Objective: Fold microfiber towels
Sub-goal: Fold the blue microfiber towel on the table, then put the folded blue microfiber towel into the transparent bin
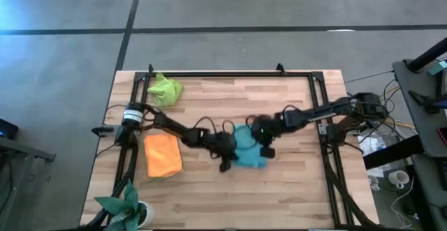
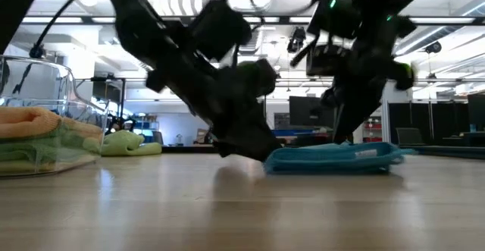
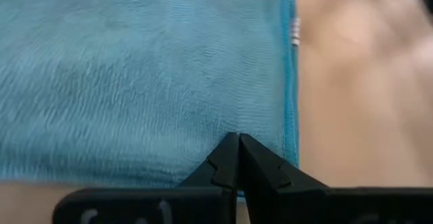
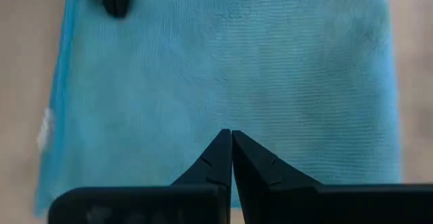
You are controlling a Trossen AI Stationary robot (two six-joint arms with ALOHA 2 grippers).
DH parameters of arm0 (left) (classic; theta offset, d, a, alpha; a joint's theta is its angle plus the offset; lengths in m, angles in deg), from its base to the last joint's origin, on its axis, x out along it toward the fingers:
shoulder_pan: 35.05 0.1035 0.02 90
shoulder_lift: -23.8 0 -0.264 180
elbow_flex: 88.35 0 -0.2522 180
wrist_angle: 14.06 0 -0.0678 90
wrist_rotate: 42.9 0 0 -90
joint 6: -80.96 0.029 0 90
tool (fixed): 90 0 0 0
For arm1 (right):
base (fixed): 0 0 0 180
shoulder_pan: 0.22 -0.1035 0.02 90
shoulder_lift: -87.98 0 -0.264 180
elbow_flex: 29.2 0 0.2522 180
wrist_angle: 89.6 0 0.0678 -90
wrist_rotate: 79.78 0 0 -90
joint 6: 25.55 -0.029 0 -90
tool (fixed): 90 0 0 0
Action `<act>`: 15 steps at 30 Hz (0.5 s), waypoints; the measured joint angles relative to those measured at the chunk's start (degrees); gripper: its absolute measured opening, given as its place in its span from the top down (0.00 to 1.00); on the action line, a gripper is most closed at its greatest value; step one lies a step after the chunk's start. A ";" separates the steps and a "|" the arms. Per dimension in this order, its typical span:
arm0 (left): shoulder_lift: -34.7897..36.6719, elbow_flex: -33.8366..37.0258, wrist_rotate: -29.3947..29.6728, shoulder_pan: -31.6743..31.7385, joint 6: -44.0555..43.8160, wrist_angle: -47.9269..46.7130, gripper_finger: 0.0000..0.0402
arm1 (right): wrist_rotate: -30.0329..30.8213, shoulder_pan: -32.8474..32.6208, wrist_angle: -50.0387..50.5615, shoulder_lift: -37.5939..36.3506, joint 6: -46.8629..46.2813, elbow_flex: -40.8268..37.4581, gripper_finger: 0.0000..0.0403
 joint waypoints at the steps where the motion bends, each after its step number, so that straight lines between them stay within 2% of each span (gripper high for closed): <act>1: 0.70 0.00 -0.52 -1.30 0.45 -0.78 1.00 | -0.40 -1.73 -0.04 0.00 0.00 0.37 0.98; 3: 2.90 -0.28 -0.15 -3.23 2.19 -0.85 1.00 | -0.56 -5.49 -1.09 -0.11 -0.71 1.55 0.98; 5: 5.85 -0.62 3.05 -4.12 4.75 -0.04 1.00 | -0.57 -8.79 -2.61 -0.13 -2.43 2.11 0.98; 11: 11.03 0.02 25.55 -2.08 10.95 -0.34 1.00 | 0.75 -17.52 -12.81 1.96 -8.62 2.27 0.98; 13: 10.92 0.02 26.91 0.51 12.33 -0.26 0.99 | 2.85 -19.75 -13.20 3.49 -11.05 2.19 0.98; 15: 9.86 0.02 24.48 3.21 11.86 -0.26 0.96 | 3.98 -21.84 -13.79 5.34 -13.44 2.17 0.98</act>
